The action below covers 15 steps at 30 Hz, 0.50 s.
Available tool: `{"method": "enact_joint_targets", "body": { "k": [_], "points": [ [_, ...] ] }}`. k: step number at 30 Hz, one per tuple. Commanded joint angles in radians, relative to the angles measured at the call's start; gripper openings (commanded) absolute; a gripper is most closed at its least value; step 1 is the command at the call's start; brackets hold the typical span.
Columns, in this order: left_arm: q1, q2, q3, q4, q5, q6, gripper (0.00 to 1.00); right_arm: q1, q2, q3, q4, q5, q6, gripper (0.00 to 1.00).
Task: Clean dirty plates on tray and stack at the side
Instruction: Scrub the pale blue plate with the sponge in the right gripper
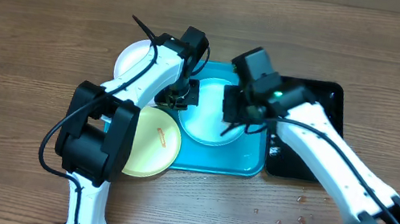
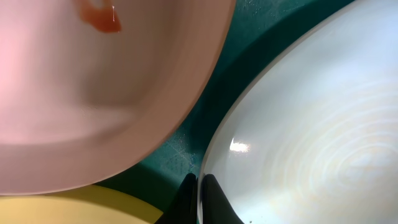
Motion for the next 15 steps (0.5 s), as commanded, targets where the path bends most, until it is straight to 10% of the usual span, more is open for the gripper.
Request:
{"method": "enact_joint_targets", "body": {
  "k": [1,15],
  "points": [
    [0.005,-0.016,0.004,0.0,0.002,-0.003,0.04,0.002,0.066,-0.002,0.03,0.061,0.049,0.04],
    [0.005,-0.016,0.004,-0.003,0.002,-0.003,0.04,-0.011,0.136,-0.002,0.072,0.131,0.095,0.04]
  ]
}}
